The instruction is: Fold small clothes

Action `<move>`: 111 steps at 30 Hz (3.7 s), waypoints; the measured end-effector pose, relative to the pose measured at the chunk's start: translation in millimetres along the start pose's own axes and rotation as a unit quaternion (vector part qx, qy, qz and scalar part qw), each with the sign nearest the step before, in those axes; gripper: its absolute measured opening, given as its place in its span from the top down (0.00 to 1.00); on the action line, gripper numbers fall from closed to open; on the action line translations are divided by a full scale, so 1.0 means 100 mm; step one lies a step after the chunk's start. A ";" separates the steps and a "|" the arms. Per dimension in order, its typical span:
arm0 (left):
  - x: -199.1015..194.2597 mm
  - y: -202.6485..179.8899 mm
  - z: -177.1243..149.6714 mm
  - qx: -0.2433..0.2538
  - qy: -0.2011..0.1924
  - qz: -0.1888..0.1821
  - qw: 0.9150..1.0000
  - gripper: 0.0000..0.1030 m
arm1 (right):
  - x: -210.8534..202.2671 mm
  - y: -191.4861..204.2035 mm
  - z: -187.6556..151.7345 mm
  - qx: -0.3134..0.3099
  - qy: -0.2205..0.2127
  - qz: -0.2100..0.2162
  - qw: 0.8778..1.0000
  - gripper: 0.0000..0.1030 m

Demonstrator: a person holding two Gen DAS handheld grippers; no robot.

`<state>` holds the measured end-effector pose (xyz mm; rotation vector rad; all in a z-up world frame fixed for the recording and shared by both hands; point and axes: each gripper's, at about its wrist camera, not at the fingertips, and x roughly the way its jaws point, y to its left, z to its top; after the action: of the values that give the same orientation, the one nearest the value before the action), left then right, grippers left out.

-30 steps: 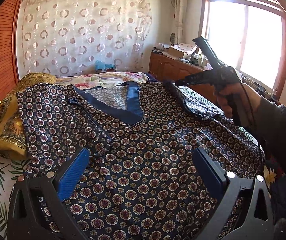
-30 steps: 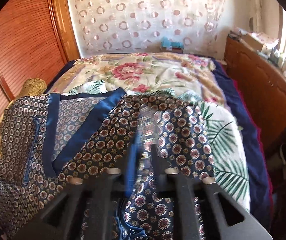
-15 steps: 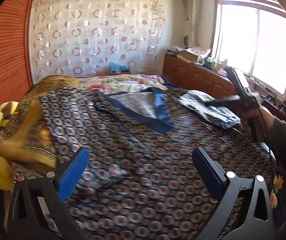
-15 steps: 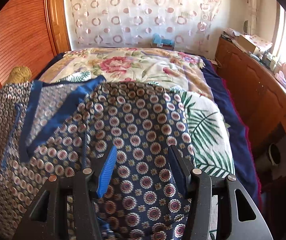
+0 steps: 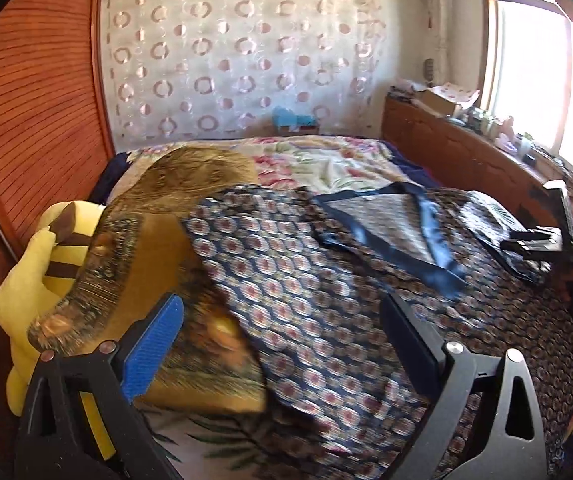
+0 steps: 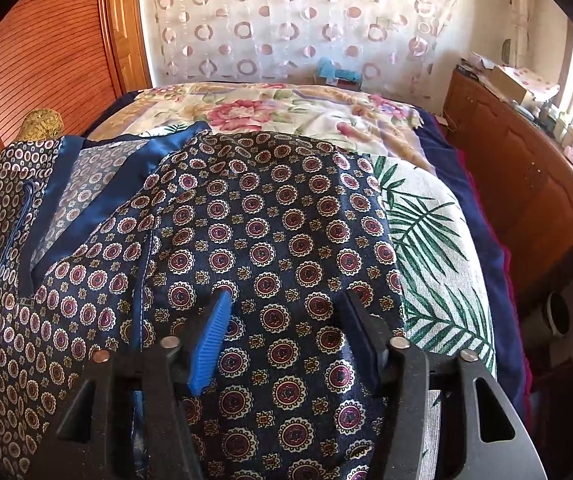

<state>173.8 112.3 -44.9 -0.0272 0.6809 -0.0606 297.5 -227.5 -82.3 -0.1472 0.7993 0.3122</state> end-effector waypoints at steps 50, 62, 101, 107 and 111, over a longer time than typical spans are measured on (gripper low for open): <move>0.71 0.63 0.60 0.018 0.054 0.047 0.997 0.97 | -0.02 0.02 -0.03 0.002 0.003 0.000 1.000 0.20; 0.62 0.46 0.59 0.024 0.038 0.029 0.999 0.97 | -0.04 -0.41 0.37 0.000 -0.007 0.009 1.000 0.41; -1.30 -0.10 0.09 0.048 -0.105 -0.017 0.993 0.98 | -1.89 -0.04 -0.13 -0.048 -0.159 0.009 0.986 0.98; -1.75 0.02 -0.36 0.031 -0.116 -0.008 0.993 0.98 | -2.43 0.04 -0.92 -0.045 -0.173 0.010 0.984 0.98; -1.85 0.06 -0.65 0.026 -0.104 -0.008 0.994 0.98 | -2.69 0.09 -1.38 -0.050 -0.146 0.017 0.988 0.98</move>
<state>-10.0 129.7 20.5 0.0113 0.4715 -0.0893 24.4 -311.7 16.4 -0.1778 0.4961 0.3968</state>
